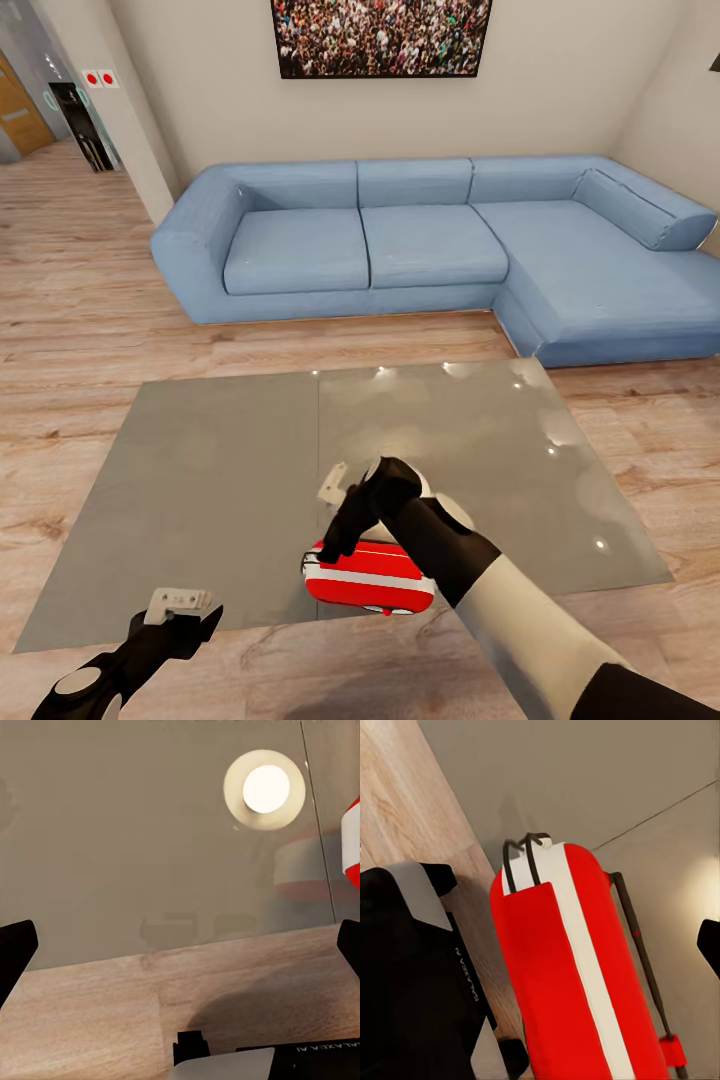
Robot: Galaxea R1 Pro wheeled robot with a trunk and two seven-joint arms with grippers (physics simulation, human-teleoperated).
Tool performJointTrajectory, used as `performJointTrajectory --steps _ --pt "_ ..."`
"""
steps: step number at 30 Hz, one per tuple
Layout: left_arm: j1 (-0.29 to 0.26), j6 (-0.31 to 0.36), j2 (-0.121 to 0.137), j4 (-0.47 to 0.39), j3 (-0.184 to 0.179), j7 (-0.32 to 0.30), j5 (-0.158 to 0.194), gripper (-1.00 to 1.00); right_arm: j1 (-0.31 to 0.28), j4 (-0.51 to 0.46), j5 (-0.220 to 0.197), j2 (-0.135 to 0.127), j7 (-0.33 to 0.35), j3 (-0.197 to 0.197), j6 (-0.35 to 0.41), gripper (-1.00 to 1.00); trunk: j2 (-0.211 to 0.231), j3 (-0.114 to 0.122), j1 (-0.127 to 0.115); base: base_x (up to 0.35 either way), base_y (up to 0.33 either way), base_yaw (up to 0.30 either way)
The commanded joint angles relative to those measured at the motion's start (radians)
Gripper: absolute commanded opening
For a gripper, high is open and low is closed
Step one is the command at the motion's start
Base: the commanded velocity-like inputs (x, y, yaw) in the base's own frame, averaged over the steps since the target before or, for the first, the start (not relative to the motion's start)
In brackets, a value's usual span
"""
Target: Turn on the radio receiver that's on the table in the living room.
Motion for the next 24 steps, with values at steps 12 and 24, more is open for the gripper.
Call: performJointTrajectory --steps 12,24 --pt "0.0 -0.001 0.0 0.001 0.001 0.0 0.001 1.0 0.0 0.032 -0.002 0.0 -0.063 0.0 -0.037 1.0 0.0 0.0 0.0 0.0 0.0 0.0" --pt "0.0 -0.002 0.0 0.006 0.0 0.0 0.001 1.0 0.0 0.161 -0.002 0.0 -0.144 0.002 -0.099 1.0 0.0 0.0 0.0 0.0 0.0 0.0"
